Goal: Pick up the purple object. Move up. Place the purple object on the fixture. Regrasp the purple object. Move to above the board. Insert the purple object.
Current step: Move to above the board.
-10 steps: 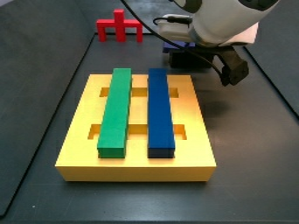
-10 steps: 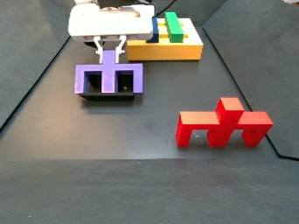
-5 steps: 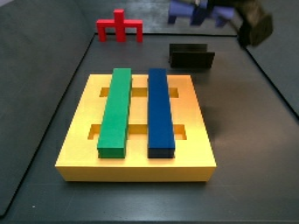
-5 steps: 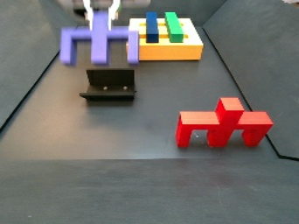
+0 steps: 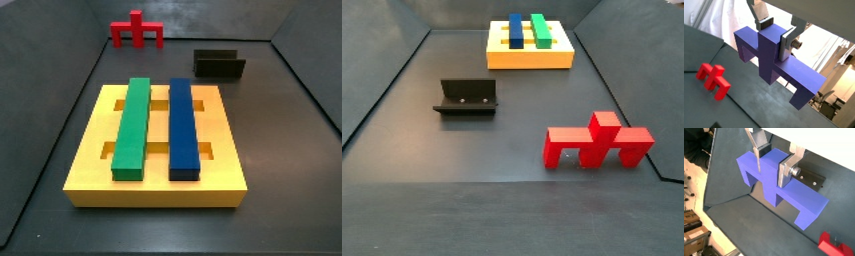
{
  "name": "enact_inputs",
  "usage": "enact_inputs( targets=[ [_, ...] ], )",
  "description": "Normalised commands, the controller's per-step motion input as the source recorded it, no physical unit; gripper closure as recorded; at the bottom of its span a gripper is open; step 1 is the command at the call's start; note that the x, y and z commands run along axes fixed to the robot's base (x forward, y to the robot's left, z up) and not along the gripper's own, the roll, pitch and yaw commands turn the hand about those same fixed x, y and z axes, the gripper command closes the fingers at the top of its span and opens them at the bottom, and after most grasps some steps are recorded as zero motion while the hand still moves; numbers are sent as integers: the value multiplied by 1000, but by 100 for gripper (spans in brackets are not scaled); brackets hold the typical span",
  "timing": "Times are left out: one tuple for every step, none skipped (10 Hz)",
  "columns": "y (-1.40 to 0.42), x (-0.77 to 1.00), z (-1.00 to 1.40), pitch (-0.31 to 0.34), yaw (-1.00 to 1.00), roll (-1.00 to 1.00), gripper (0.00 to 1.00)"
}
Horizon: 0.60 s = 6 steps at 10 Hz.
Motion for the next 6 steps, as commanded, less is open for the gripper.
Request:
enact_inputs(
  targets=[
    [0,31,175,108,42,24,100],
    [-1400,-921,268,111,69,-1000,100],
    [-1400,-932,250,102,74,-1000,100],
    [-1400,-1004,275,76,89,-1000,100],
    [-1400,-1018,258,70,92,-1000,100],
    [-1400,-1006,253,66,94,-1000,100]
  ],
)
